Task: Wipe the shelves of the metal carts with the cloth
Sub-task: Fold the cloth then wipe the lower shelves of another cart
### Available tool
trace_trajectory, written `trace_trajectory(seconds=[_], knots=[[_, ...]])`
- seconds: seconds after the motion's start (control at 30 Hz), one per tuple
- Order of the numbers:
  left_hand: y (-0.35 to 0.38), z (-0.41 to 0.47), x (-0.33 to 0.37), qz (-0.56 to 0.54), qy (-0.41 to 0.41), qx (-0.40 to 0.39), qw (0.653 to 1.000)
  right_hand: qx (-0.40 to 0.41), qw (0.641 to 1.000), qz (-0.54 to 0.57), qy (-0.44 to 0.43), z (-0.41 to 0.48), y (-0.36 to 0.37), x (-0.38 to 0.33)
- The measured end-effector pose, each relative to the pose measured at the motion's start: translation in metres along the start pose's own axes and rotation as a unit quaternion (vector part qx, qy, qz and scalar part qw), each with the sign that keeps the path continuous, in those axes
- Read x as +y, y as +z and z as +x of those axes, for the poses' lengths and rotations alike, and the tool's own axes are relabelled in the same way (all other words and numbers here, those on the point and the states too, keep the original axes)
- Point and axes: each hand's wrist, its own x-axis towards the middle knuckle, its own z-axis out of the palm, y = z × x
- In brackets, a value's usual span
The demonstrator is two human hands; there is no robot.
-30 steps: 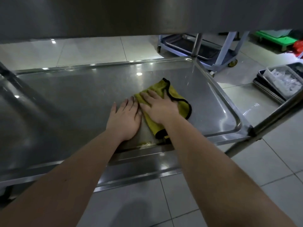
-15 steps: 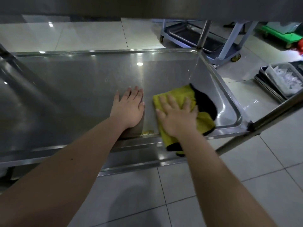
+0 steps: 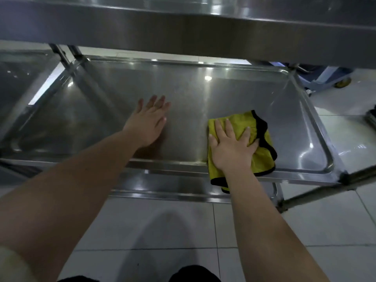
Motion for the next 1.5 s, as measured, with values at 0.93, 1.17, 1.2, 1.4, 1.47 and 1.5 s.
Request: trace_trajectory(seconds=[0.93, 1.17, 1.2, 1.4, 1.47, 1.5], knots=[[0.008, -0.036, -0.19, -0.007, 0.022, -0.042, 0.999, 0.037, 0.999, 0.003, -0.029, -0.002, 0.057, -0.297], [0.014, -0.033, -0.196, -0.03, 0.021, -0.031, 0.999, 0.044, 0.998, -0.021, -0.04, 0.007, 0.048, -0.248], [0.014, -0.033, -0.196, -0.031, 0.023, -0.028, 0.999, 0.047, 0.998, -0.023, -0.027, 0.009, 0.043, -0.224], [0.017, -0.032, -0.191, -0.013, 0.018, -0.014, 1.0, 0.012, 0.991, 0.009, 0.136, 0.01, 0.015, -0.084], [0.017, -0.033, -0.189, -0.012, 0.013, -0.015, 1.0, 0.012, 0.988, 0.003, 0.151, 0.015, 0.015, -0.098], [0.016, -0.033, -0.188, -0.012, 0.011, -0.016, 1.0, 0.016, 0.99, 0.002, 0.141, 0.018, 0.017, -0.116]])
